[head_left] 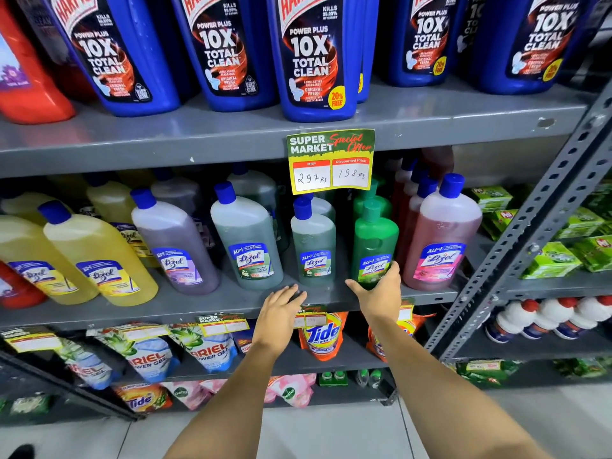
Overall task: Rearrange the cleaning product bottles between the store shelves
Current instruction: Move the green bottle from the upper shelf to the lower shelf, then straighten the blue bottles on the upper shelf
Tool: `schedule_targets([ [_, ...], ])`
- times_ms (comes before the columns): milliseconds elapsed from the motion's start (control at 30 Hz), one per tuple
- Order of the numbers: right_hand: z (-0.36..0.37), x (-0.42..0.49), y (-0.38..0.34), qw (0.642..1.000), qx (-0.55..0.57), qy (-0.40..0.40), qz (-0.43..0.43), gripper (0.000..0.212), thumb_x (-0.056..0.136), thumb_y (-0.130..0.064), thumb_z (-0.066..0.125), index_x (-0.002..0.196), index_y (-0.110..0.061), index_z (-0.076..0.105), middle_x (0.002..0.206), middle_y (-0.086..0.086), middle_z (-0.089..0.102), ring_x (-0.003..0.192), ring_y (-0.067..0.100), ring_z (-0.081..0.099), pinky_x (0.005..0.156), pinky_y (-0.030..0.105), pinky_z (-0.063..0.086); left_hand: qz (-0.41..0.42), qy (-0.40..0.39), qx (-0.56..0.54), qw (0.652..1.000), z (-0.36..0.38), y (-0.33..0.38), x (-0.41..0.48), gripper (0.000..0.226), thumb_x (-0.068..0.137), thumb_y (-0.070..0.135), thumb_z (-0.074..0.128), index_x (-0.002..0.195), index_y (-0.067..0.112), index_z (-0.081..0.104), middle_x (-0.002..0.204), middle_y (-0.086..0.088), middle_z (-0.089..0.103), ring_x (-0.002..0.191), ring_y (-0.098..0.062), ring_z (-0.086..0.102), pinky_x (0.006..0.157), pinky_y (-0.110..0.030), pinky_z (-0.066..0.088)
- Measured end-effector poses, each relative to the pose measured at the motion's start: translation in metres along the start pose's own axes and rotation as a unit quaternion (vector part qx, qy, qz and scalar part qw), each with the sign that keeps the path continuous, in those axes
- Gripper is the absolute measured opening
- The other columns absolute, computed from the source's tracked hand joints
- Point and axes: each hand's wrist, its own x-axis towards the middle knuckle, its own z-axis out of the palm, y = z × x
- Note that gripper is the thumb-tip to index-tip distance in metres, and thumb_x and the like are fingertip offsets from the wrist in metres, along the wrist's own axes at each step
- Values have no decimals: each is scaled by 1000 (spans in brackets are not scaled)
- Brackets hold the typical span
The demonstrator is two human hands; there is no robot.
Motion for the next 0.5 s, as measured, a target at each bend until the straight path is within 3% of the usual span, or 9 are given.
schedule_targets([
  [100,-8,-13,-3,999,36,13,-25,114,65,-29,91,152,-9,20,152,14,32,138,30,38,112,44,38,-1,8,-2,1000,-11,9,-3,53,97,3,43,146,21,34,155,-2,32,144,-20,24,121,-35,14],
  [167,-19,-32,-6,993,78,44,-72,108,69,-30,88,152,-9,22,152,11,35,139,26,38,114,42,37,10,69,-29,997,-32,21,-6,46,95,3,51,138,16,47,145,-6,48,135,-26,41,118,-38,27],
  [233,-34,-50,-13,980,123,83,-134,83,76,-33,82,145,-19,39,138,2,51,125,20,53,102,37,48,72,176,-44,981,-61,37,-3,36,88,2,59,122,14,63,123,-7,64,113,-26,58,101,-42,46],
  [333,-69,-62,-66,937,237,121,-227,37,85,-30,74,113,-45,55,104,-10,64,88,8,66,69,15,52,164,376,-62,910,-133,66,18,23,90,11,57,111,16,67,108,-4,67,99,-20,58,88,-31,42],
  [400,-95,-57,-122,900,287,149,-291,22,87,-30,67,103,-43,57,89,-11,64,70,3,62,58,11,46,181,447,-65,873,-191,81,40,22,93,18,55,112,18,64,109,-3,64,101,-19,55,88,-31,38],
  [500,-130,-49,-214,854,297,200,-379,21,87,-26,62,108,-25,59,83,-10,62,65,-3,58,55,9,43,138,477,-7,868,-264,84,68,30,94,26,50,121,16,59,118,-5,61,109,-23,52,93,-37,37],
])
